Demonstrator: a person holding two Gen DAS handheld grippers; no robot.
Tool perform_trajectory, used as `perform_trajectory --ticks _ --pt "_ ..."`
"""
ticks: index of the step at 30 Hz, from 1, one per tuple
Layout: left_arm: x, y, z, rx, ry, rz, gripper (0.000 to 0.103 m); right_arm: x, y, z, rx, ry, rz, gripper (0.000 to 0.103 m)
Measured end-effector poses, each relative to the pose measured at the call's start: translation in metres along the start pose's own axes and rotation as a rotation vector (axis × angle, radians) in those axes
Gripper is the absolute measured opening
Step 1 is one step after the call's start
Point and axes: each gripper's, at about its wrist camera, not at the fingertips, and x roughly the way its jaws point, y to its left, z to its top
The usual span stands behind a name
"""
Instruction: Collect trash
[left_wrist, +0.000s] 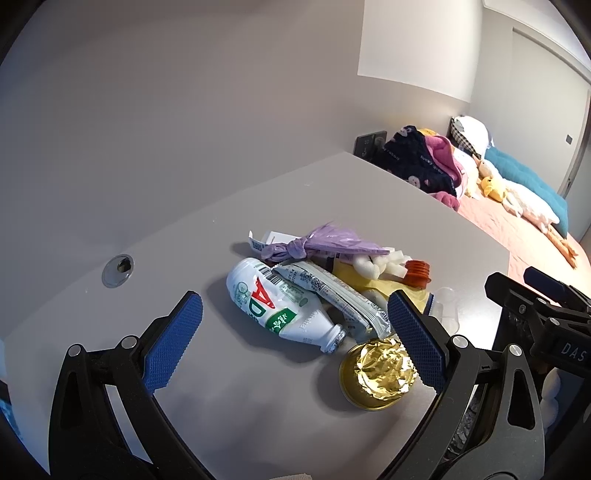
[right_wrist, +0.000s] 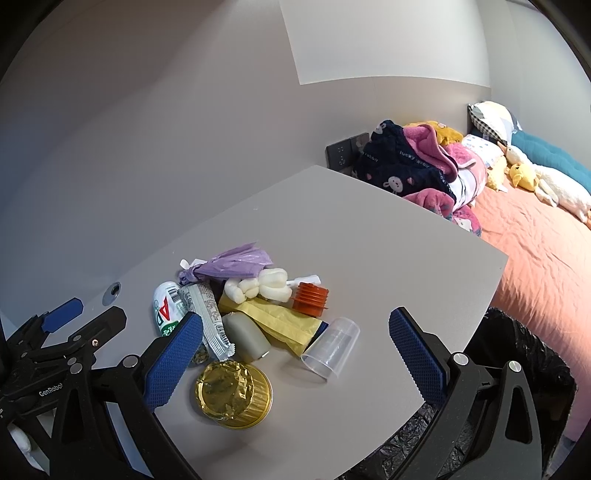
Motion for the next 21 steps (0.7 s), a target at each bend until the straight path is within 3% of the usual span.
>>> perform_trajectory --ticks 21 --pt "-0.0004 -0.0002 0.0003 -0.002 -0.006 -0.013 0.097 -0.0023 -0.0003 0.0002 -0.001 -0.006 -0.004 0.100"
